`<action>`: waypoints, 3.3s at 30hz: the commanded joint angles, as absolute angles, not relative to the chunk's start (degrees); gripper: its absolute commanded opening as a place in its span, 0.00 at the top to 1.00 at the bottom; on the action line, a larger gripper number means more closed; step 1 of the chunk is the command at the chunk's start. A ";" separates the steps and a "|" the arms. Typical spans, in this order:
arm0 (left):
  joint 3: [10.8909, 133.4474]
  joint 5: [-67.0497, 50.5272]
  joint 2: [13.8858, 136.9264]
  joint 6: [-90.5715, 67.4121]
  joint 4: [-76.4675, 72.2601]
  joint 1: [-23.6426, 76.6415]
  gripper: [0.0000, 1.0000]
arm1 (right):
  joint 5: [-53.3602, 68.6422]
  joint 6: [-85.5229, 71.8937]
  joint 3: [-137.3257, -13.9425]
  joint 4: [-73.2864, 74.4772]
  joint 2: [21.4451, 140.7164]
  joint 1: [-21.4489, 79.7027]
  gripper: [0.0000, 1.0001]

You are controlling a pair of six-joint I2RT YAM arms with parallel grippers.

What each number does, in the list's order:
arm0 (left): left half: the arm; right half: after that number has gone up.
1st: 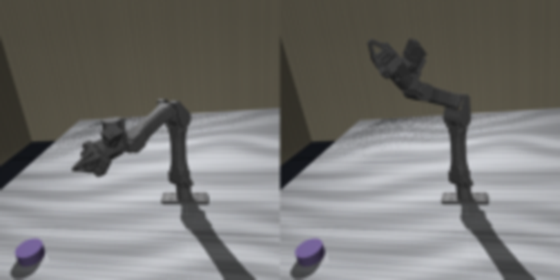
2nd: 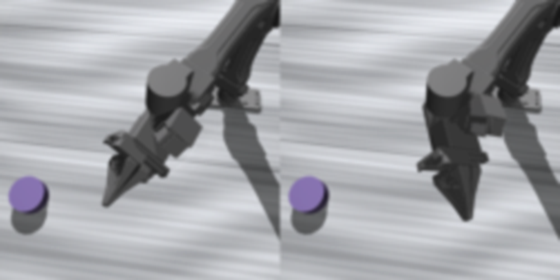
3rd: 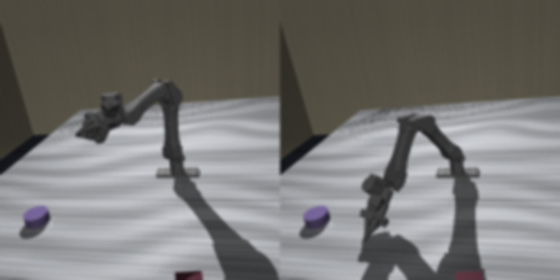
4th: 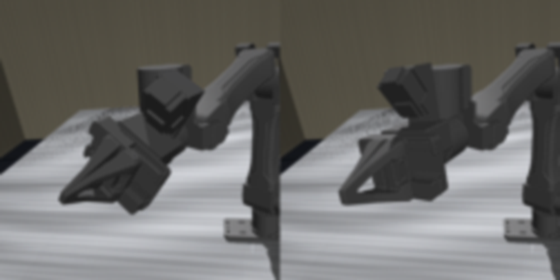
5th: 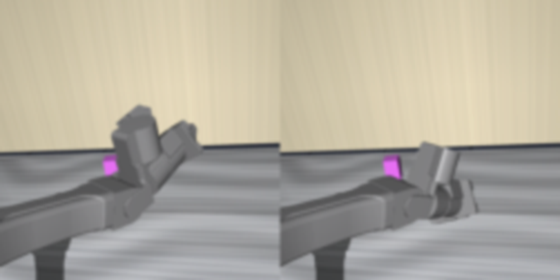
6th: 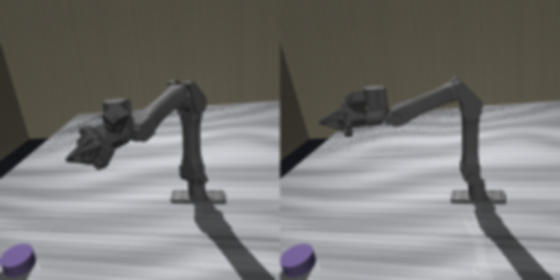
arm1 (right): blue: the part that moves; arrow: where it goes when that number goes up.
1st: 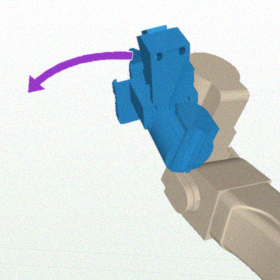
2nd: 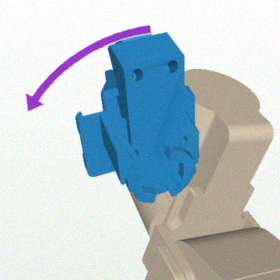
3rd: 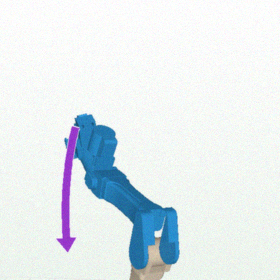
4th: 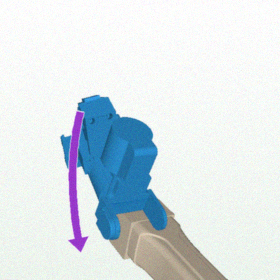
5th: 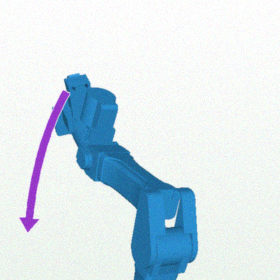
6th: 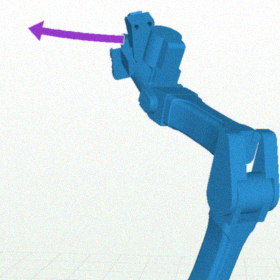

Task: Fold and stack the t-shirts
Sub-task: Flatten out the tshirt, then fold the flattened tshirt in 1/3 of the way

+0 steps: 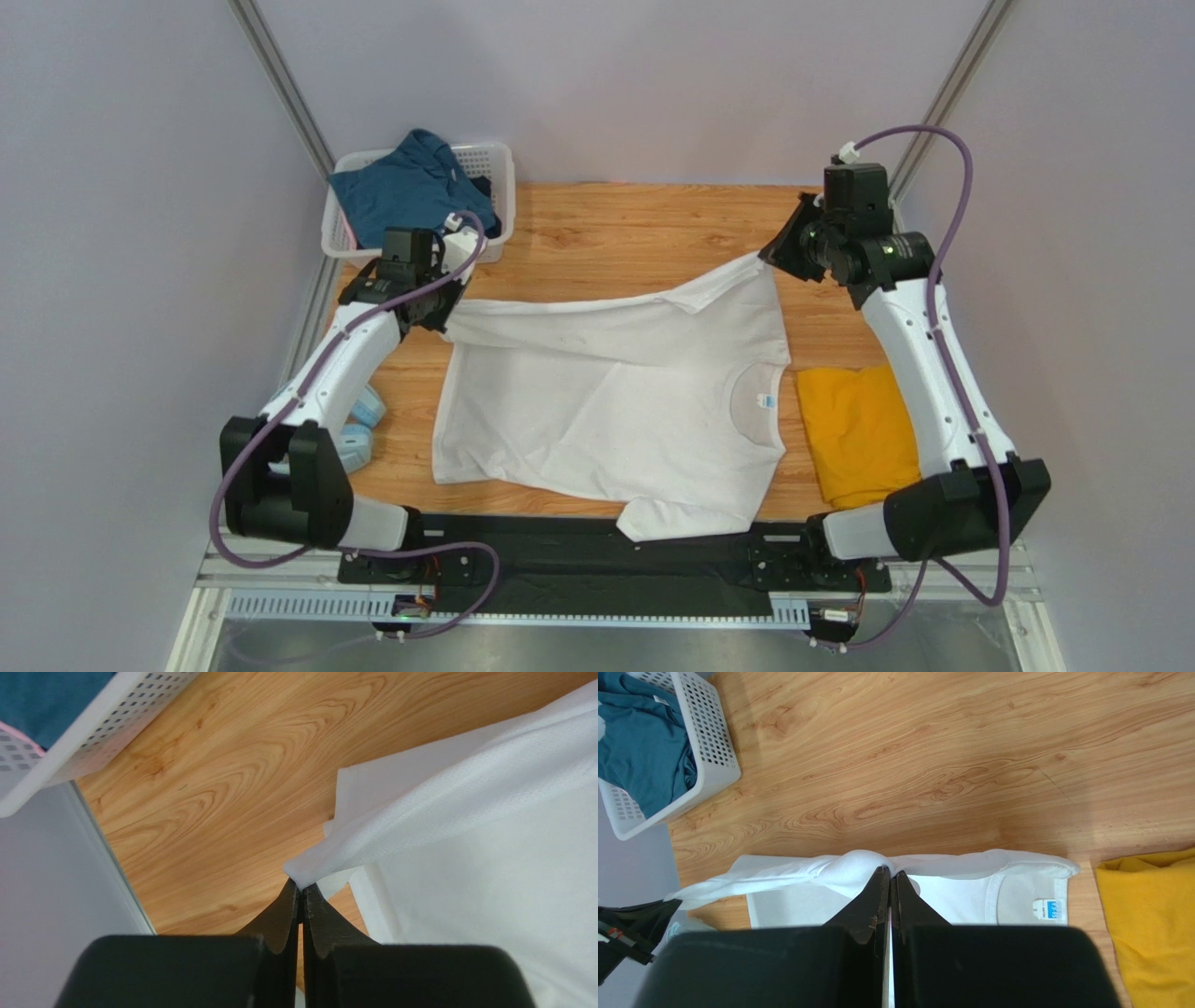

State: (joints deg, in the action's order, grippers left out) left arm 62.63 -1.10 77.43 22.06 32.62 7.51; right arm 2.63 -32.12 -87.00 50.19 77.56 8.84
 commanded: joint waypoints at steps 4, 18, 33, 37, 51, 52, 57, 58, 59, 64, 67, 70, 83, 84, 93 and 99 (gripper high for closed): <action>69.95 -0.18 88.06 22.32 28.30 6.86 1.00 | 7.03 -31.91 -87.45 43.25 85.16 8.35 1.00; 85.51 4.39 105.63 23.82 31.55 5.80 1.00 | 9.49 -31.11 -100.01 44.21 99.22 7.38 1.00; 76.74 2.64 101.34 25.22 28.21 3.60 1.00 | 11.51 -30.85 -91.33 44.73 94.59 7.29 1.00; 71.03 1.15 98.01 25.93 26.29 3.52 1.00 | 12.30 -32.34 -82.03 44.21 90.01 7.47 1.00; 64.87 -2.29 92.46 25.58 27.68 3.60 1.00 | 10.72 -32.61 -69.01 45.61 79.72 8.79 1.00; 63.99 -2.55 91.94 25.58 27.60 3.60 1.00 | 10.55 -32.78 -68.21 45.70 79.19 9.05 1.00; 60.30 -3.69 90.18 25.58 27.60 3.52 1.00 | 10.11 -33.48 -60.84 46.14 73.75 10.02 1.00; 58.81 -4.21 89.39 25.66 27.34 3.60 1.00 | 10.02 -33.66 -59.69 46.23 72.70 10.37 1.00; 58.02 -4.31 89.12 25.66 27.25 3.60 1.00 | 10.02 -33.75 -58.63 46.14 70.86 10.46 1.00; 54.15 -6.41 88.50 26.10 29.53 3.52 1.00 | 13.08 -34.80 -50.39 47.46 67.76 11.60 0.90; 53.09 -5.19 88.16 26.72 30.50 3.60 0.94 | 13.19 -35.07 -48.34 48.34 67.59 13.18 0.70; 54.57 -4.31 85.53 27.16 32.16 3.52 0.76 | 13.18 -34.72 -50.09 50.18 67.15 13.36 0.55; 75.59 -12.48 85.77 20.04 41.31 7.99 0.22 | 8.61 -32.34 -77.60 48.26 90.68 13.27 0.56; 75.24 -13.09 88.48 19.69 40.18 8.43 0.26 | 8.87 -32.60 -78.22 47.99 95.23 13.18 0.58; 75.41 -13.98 100.18 18.37 37.18 8.79 0.38 | 7.65 -34.19 -77.43 44.91 104.41 12.66 0.67; 74.18 -11.60 103.97 19.77 36.56 8.79 0.41 | 6.68 -34.28 -79.45 44.83 109.07 11.52 0.72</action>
State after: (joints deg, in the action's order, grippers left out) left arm 74.61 -12.36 103.07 19.57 38.15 8.86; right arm 8.49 -33.65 -76.66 46.61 106.26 12.64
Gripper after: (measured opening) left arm 0.605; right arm 0.290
